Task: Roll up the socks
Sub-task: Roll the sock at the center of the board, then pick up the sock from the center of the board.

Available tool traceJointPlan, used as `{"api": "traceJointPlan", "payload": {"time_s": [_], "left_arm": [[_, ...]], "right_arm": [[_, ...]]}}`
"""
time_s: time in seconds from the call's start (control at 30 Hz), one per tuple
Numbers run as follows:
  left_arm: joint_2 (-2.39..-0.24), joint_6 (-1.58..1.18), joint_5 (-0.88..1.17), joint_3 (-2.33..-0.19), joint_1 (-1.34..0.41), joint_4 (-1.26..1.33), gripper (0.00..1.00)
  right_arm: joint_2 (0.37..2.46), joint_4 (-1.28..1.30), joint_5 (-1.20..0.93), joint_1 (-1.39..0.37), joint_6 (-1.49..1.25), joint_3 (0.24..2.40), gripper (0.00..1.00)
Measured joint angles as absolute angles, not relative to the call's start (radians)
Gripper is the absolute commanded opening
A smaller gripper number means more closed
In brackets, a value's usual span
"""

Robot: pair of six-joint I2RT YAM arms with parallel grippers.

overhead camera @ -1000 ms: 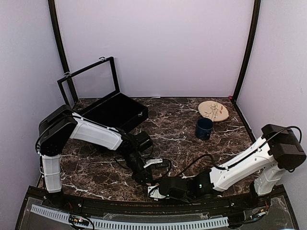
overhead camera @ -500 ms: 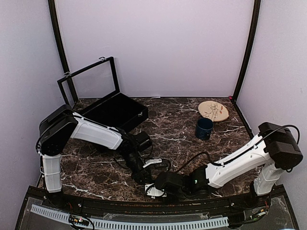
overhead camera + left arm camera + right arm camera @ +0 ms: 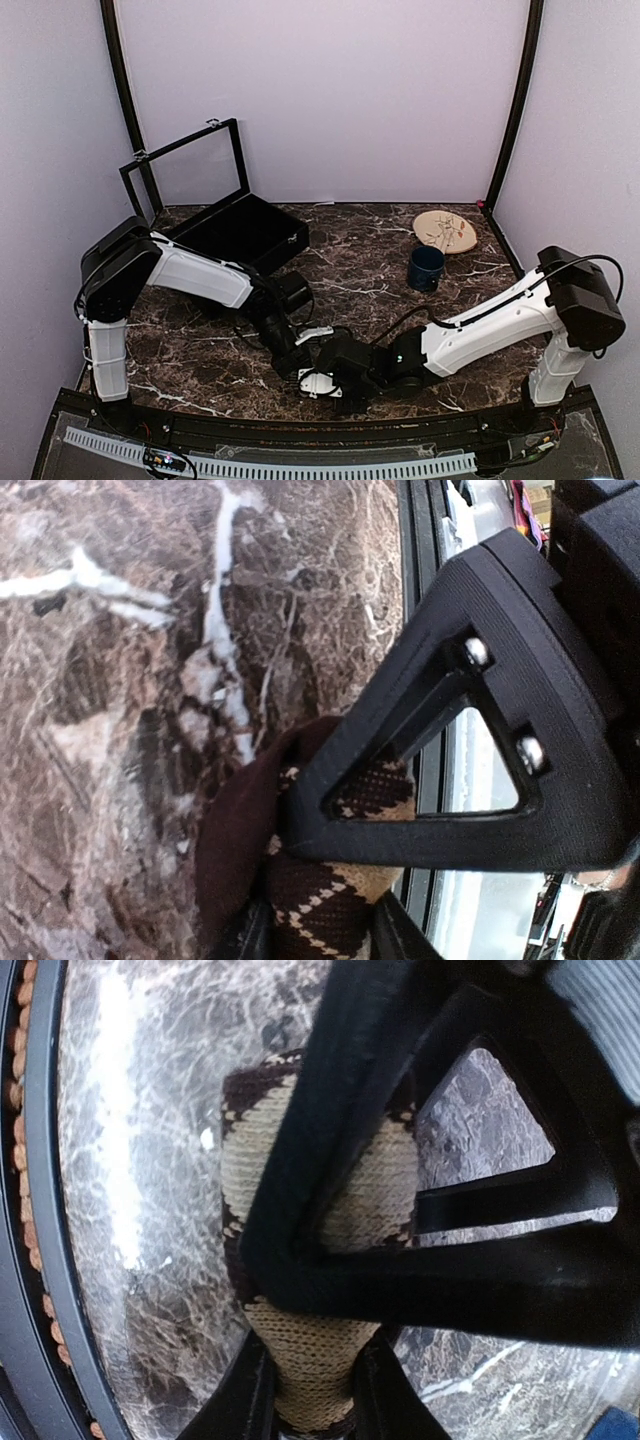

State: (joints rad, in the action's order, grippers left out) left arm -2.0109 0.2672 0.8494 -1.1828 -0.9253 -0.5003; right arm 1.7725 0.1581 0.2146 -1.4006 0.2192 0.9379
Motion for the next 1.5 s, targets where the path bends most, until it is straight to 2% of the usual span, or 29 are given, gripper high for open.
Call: {"api": "traceJointPlan", "payload": {"time_s": [0.47,1.5], "left_arm": [[-1.942,0.216,0.785,-1.118,-0.883,-0.461,0.44],[-1.826,0.154,0.718,-1.002,-0.758,-0.421,0.48]], "right_arm": [[1.782,0.145,0.108,-1.346,0.133,0.956,0.02],[1.742,0.065,-0.086,-1.235,-0.095,0.882,0.02]]}}
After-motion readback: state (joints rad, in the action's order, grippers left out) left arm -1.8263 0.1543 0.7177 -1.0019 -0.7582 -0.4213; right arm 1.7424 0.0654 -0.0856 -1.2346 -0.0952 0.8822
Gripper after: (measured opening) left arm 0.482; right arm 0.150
